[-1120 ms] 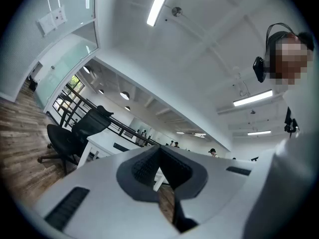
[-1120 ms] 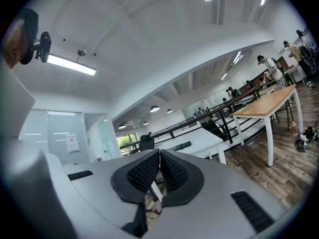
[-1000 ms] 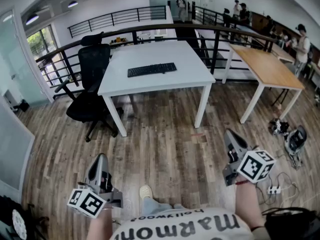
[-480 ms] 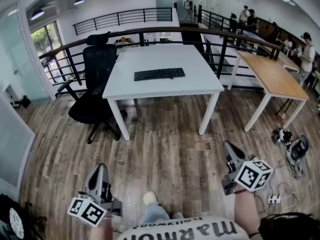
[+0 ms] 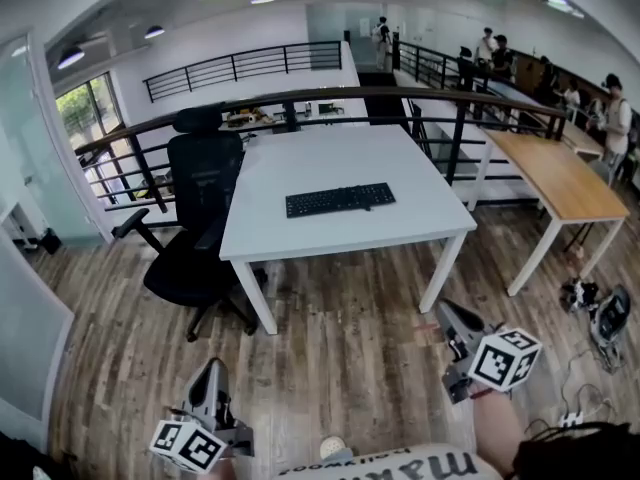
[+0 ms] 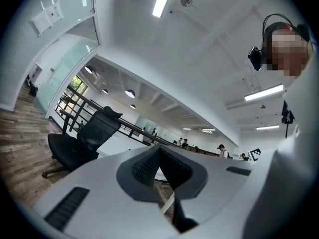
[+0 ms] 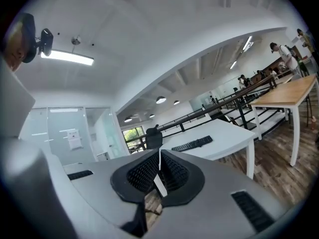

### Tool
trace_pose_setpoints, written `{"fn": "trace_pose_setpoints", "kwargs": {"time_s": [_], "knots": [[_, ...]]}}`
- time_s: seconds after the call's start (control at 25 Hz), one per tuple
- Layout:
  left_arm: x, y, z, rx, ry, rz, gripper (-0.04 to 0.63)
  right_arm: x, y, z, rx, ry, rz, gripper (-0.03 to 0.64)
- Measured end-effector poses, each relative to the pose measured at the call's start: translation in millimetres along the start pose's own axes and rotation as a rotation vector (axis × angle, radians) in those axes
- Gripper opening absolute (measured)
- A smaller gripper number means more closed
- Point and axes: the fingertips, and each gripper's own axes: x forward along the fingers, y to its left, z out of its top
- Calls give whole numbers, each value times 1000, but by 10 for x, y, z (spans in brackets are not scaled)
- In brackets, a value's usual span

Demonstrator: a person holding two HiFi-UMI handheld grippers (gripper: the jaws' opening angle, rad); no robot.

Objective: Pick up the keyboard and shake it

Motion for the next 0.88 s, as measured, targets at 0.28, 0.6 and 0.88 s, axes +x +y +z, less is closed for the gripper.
{"fn": "trace_pose_setpoints", "kwargs": {"time_s": [0.28,0.6,0.88], "knots": [[688,438,69,-67,51,-65,0,632,331,127,-99,-28,46,38],[1216,510,-175,-156,133,-156,0,1038,257,-193,-28,81,53,37],[1764,675,-172,-155,104,-111,0,1849,74,-85,-75,109,143,37]]}}
